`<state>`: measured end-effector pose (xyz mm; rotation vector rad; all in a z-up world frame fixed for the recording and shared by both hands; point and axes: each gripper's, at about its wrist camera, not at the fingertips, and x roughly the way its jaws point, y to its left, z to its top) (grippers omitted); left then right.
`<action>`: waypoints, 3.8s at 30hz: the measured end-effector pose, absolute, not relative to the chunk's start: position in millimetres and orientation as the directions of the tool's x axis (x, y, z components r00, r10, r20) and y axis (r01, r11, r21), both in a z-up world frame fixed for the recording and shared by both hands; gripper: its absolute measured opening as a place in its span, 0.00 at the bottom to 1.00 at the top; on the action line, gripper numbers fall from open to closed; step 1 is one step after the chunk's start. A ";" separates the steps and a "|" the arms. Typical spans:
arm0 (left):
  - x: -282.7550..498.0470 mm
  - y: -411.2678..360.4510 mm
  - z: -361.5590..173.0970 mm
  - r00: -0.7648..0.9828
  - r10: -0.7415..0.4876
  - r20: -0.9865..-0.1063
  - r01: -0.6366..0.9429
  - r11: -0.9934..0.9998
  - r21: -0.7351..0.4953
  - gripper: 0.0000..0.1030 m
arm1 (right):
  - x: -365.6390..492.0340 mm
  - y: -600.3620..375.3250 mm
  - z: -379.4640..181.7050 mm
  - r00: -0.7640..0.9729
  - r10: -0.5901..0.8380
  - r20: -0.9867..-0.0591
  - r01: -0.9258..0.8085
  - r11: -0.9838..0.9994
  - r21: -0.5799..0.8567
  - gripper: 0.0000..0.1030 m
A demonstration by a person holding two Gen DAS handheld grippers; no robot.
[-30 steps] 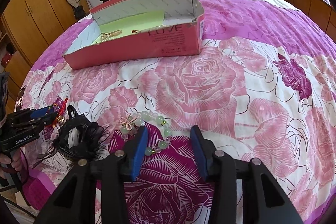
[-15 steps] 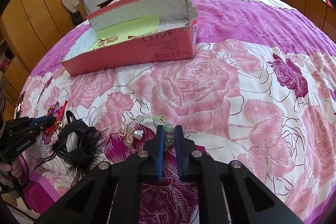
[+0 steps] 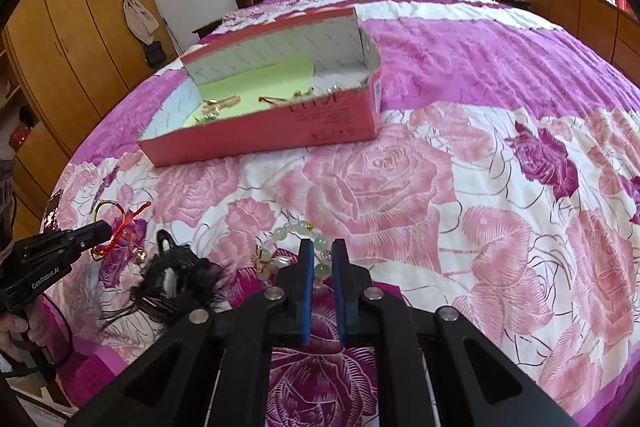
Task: Organize jewelry
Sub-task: 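Grasp the rainbow cord bracelet with the left gripper while the right grasps the jade bracelet, then lift both bracelets and carry them over the pink box, then lower both bracelets onto the green paper and open both grippers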
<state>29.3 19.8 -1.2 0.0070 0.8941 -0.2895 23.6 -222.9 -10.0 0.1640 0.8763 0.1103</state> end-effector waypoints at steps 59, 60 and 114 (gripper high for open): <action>137.2 -9.9 65.3 0.912 -0.143 -0.385 0.104 0.987 -0.120 0.00 | 142.9 -206.5 70.5 0.914 0.096 -0.395 -0.052 0.991 0.122 0.08; 141.3 -10.4 63.4 0.911 -0.139 -0.388 0.100 0.988 -0.120 0.00 | 147.3 -206.8 68.1 0.913 0.093 -0.398 -0.049 0.992 0.120 0.08; 170.8 -15.1 39.4 0.723 -0.191 -0.664 0.126 0.981 -0.145 0.17 | 178.6 -216.4 49.0 0.801 0.175 -0.572 -0.068 0.977 0.204 0.43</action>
